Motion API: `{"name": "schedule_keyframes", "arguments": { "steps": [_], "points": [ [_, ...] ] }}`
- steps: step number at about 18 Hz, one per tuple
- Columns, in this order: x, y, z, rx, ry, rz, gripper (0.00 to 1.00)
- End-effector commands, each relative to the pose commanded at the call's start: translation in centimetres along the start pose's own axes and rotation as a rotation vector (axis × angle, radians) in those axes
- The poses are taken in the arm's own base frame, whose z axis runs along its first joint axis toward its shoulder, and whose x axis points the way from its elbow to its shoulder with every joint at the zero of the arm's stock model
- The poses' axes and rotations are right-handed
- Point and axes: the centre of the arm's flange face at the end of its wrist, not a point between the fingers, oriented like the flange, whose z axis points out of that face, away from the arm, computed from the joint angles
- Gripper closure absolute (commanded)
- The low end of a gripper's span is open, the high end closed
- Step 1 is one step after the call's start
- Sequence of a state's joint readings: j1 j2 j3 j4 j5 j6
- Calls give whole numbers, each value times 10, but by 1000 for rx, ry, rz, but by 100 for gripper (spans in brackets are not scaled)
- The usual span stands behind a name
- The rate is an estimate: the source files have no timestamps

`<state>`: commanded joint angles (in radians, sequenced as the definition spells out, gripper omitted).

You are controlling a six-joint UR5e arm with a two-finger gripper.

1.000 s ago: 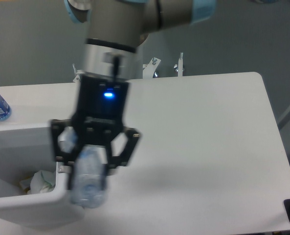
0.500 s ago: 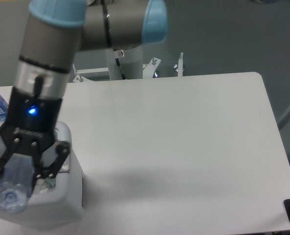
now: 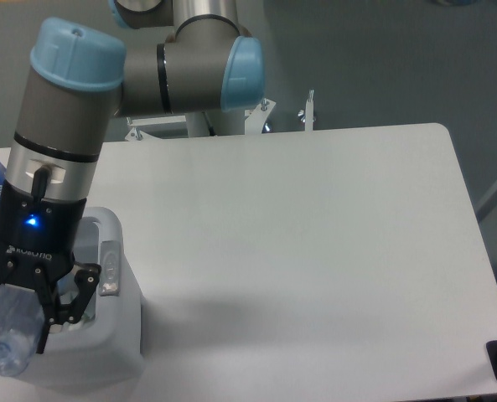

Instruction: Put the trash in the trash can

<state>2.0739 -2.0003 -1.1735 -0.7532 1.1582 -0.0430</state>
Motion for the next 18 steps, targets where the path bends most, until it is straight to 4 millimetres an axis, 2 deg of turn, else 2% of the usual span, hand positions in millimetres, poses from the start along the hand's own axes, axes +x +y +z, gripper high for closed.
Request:
{"name": "schedule_keyframes", "arguments": {
  "steps": [2, 5, 7, 9, 11, 13, 16, 18],
  "points": [
    [1, -2, -5, 6, -1, 8, 0],
    [-13, -11, -20, 33, -28, 3, 0],
    [-36, -20, -42, 59, -97, -7, 0],
    [-49, -22, -56, 70, -223, -9, 0],
    [-83, -26, -75, 72, -344, 28, 0],
    [-98, -27, -90, 37, -387, 125, 0],
    [-137, -25, -121, -60, -427, 187, 0],
    [-149, -18, -132, -151, -422, 274, 0]
  ]
}}
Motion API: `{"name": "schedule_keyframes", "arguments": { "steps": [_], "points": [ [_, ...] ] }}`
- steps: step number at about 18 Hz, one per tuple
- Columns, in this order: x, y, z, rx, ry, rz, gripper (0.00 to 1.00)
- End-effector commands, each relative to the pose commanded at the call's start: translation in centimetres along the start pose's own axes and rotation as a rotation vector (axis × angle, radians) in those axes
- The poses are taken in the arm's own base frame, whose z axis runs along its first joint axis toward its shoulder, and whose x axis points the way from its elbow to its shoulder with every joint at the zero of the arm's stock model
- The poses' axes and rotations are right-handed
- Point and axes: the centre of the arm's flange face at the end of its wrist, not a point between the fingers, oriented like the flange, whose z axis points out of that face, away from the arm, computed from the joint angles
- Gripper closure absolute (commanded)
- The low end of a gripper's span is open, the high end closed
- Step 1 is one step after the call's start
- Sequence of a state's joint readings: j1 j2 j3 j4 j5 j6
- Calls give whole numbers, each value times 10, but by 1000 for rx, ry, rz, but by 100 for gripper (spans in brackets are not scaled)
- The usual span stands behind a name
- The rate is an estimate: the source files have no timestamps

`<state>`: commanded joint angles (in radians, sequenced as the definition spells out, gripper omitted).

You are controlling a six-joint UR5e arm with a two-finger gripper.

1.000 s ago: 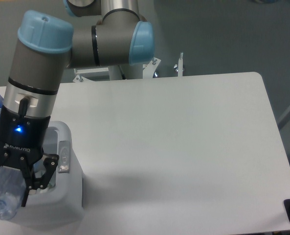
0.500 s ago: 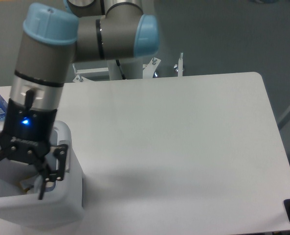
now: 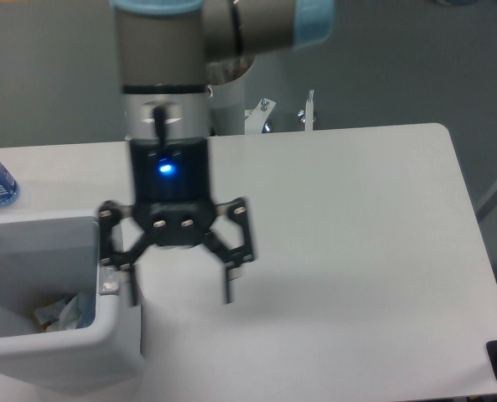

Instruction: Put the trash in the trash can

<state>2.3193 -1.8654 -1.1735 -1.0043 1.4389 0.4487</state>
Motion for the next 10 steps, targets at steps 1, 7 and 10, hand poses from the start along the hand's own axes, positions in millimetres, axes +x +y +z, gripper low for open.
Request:
{"name": "schedule_keyframes", "arguments": {
  "steps": [1, 7, 10],
  "points": [
    [-9, 6, -3, -26, 2, 60, 0],
    [-48, 53, -4, -211, 8, 283, 0],
    [-54, 60, -9, -239, 6, 343, 0]
  ]
}}
